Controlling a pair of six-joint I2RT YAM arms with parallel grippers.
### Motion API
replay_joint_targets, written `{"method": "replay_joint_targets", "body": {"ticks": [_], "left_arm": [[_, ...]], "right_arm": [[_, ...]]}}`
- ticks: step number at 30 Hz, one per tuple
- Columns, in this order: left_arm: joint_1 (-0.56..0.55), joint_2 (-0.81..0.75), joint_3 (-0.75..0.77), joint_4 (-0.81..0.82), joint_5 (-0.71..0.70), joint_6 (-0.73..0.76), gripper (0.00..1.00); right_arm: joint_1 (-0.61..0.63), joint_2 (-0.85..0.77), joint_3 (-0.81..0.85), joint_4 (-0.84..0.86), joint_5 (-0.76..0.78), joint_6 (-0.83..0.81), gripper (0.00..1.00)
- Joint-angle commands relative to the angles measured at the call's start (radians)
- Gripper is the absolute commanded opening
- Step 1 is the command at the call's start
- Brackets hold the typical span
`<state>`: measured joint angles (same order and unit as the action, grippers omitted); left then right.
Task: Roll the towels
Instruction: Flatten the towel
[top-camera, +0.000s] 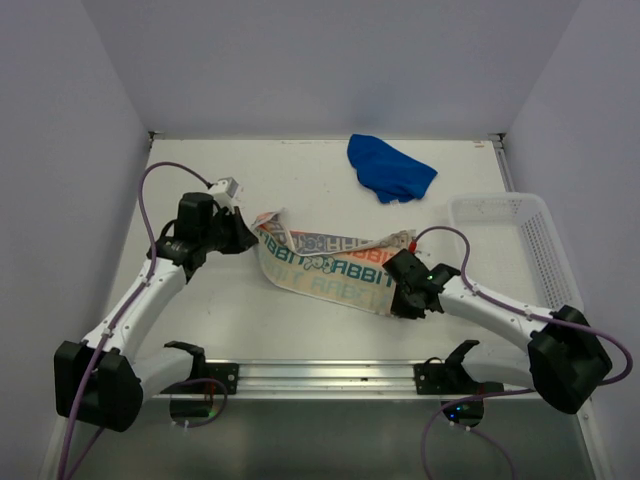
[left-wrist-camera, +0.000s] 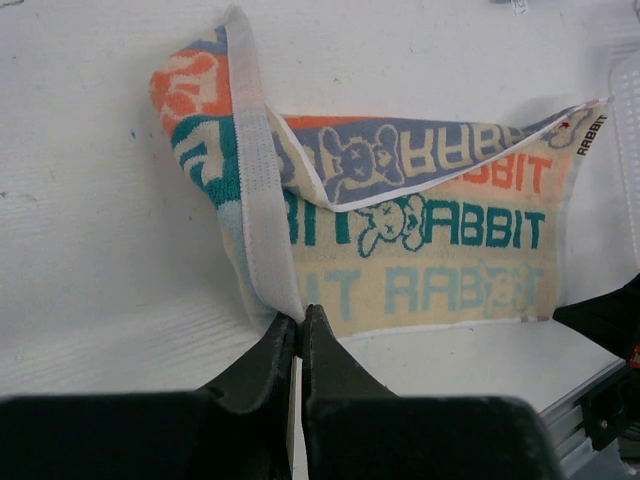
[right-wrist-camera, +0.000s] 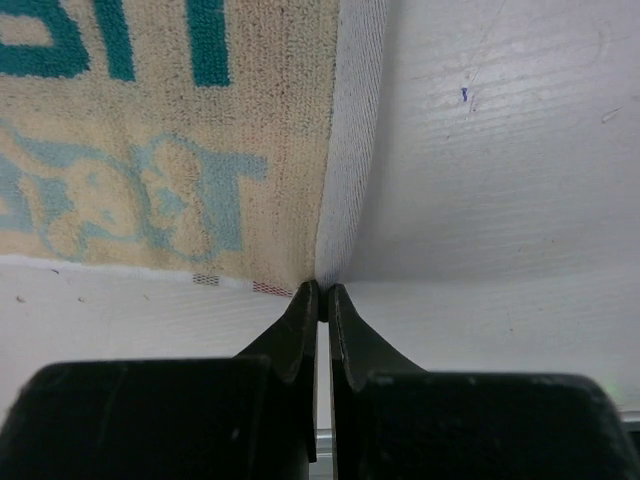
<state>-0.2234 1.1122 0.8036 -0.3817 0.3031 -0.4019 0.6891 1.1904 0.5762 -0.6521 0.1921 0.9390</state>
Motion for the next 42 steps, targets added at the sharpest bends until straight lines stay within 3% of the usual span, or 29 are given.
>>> {"method": "replay_joint_targets", "body": {"ticks": [1,7,11,17,23,25,28,36,42], "left_arm": [[0.007,-0.034,0.003,0.038,-0.007,-0.021,0.00],[0.035,0.011,0.060,0.040,-0.009,-0.092,0.00],[0.096,0.089,0.144,0.073,0.089,-0.164,0.00],[0.269,0.193,0.275,0.112,0.276,-0.229,0.00],[0.340,0.173,0.342,0.141,0.333,-0.313,0.00],[0.348,0.156,0.333,0.132,0.324,-0.314,0.00],[0.358,0.103,0.293,0.090,0.269,-0.299,0.00],[0.368,-0.141,-0.120,0.067,0.105,-0.317,0.00],[0.368,-0.207,-0.358,0.116,0.129,-0.390,0.00]], "right_arm": [[0.001,-0.037,0.099,-0.095,0.073,-0.023,0.00],[-0.052,-0.064,0.290,-0.155,0.109,-0.120,0.00],[-0.198,-0.005,0.457,-0.113,-0.034,-0.195,0.00],[-0.324,0.199,0.819,-0.156,-0.129,-0.285,0.00],[-0.379,0.325,1.104,-0.208,-0.212,-0.299,0.00],[-0.395,0.336,1.129,-0.213,-0.243,-0.299,0.00],[-0.401,0.318,1.081,-0.183,-0.263,-0.293,0.00],[-0.407,0.120,0.598,-0.052,-0.318,-0.261,0.00],[-0.408,0.017,0.326,0.003,-0.344,-0.258,0.00]]}}
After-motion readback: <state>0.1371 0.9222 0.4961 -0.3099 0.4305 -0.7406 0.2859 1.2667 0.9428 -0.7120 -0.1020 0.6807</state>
